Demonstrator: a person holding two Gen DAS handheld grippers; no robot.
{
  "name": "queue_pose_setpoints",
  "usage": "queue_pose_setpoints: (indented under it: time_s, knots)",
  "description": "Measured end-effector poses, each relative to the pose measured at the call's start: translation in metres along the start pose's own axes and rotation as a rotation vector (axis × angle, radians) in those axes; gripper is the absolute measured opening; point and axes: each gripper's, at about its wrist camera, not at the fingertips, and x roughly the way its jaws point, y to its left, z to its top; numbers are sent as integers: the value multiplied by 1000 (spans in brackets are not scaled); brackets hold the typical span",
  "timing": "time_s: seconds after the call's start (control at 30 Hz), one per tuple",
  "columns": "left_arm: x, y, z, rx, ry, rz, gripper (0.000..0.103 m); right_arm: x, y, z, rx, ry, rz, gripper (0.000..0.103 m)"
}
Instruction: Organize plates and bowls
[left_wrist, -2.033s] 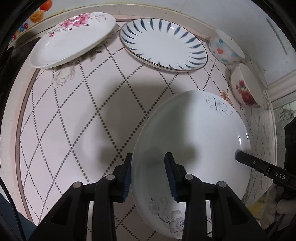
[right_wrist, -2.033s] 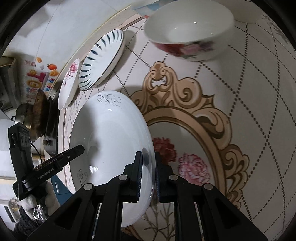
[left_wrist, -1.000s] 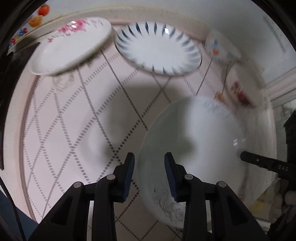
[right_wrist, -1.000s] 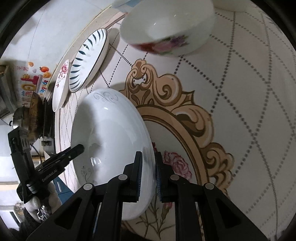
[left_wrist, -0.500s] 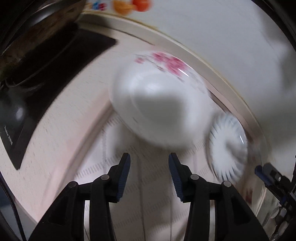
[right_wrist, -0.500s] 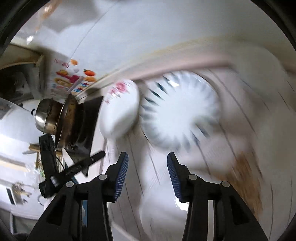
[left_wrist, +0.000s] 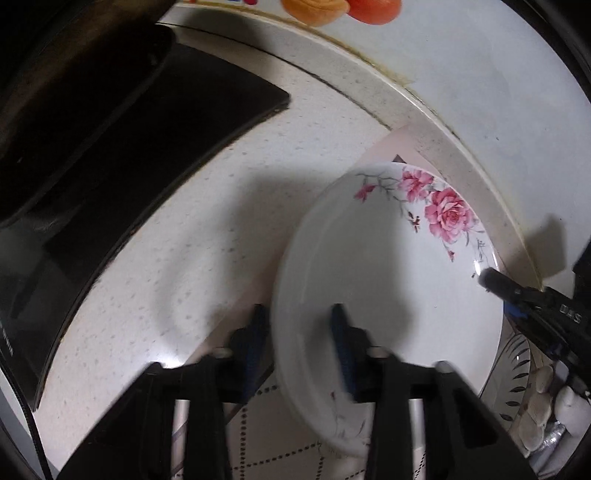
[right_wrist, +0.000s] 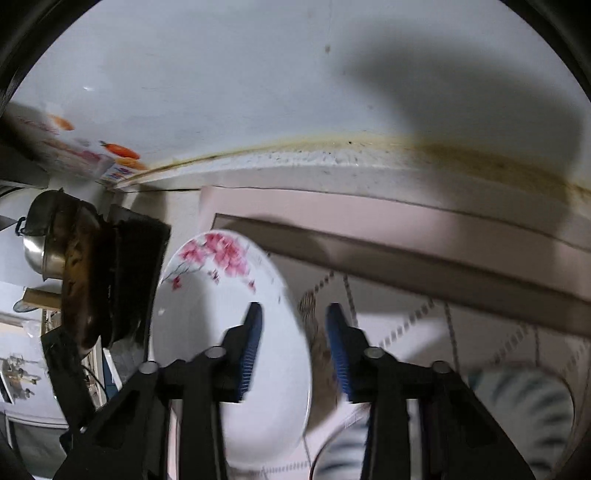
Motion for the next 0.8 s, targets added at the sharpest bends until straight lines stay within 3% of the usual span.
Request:
queue_pose_setpoints:
  time_s: [0.07,0.4,0.57,0.8]
  knots:
    - [0,-1,0,1,-13,5,24,7,1,2,-12,6,26,14]
    - [-18,-13,-4,45,-62,20,20,-8,5,-8,-43,-27,14,14]
    - [-45,-20,-17,85,-75,-5,20,-41,7,-26,-43,-58,24,14]
    - [-93,-38,-65,181,-76,-83,20,-120,4,-82,-27,-130,17,14]
